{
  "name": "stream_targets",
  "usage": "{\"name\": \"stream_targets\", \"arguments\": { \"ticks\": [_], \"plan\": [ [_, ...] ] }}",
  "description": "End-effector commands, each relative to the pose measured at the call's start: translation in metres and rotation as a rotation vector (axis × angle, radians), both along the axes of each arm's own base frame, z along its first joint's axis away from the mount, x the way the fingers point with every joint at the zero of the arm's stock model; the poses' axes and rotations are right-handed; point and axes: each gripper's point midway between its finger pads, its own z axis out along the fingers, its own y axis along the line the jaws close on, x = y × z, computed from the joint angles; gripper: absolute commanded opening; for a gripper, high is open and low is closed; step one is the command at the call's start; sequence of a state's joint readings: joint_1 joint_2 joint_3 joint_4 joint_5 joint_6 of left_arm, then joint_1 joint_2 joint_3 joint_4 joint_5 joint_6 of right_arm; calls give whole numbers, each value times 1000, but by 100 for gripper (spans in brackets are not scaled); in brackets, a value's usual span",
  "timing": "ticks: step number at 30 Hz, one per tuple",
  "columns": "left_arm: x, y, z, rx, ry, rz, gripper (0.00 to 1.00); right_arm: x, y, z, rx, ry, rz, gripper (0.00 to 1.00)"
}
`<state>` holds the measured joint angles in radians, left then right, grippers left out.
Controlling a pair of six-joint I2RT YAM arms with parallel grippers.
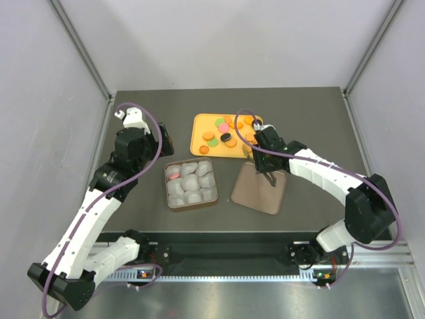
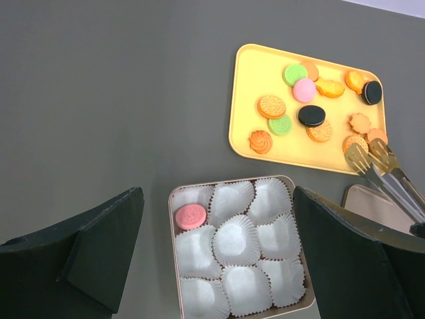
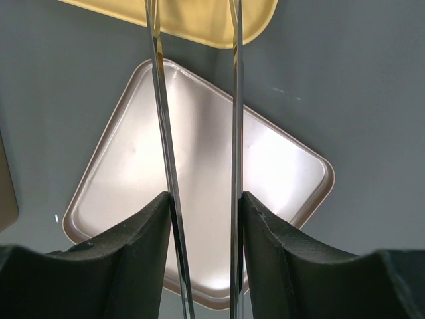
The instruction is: Pack the cookies
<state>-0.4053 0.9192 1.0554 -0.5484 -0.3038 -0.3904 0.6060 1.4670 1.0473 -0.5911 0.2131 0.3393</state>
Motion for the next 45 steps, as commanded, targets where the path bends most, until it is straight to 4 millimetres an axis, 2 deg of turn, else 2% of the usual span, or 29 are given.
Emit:
{"name": "stream_targets", "arguments": {
  "ticks": [1,17,22,33,45],
  "plan": [
    [6,-1,8,-11,-39,-2,99,23,11,23,50,-75,2,45],
    [6,-1,6,-9,-32,-4,99,30,11,20,49,-70,3,44],
    [7,-2,6,-11,-33,-7,99,30,9,20,50,-68,6,39],
    [6,0,4,-8,-31,-4,99,29,5,51,100,-119,14,34],
    [6,0,2,-8,-31,-3,99,27,4,65,119,-142,13,34]
  ]
}}
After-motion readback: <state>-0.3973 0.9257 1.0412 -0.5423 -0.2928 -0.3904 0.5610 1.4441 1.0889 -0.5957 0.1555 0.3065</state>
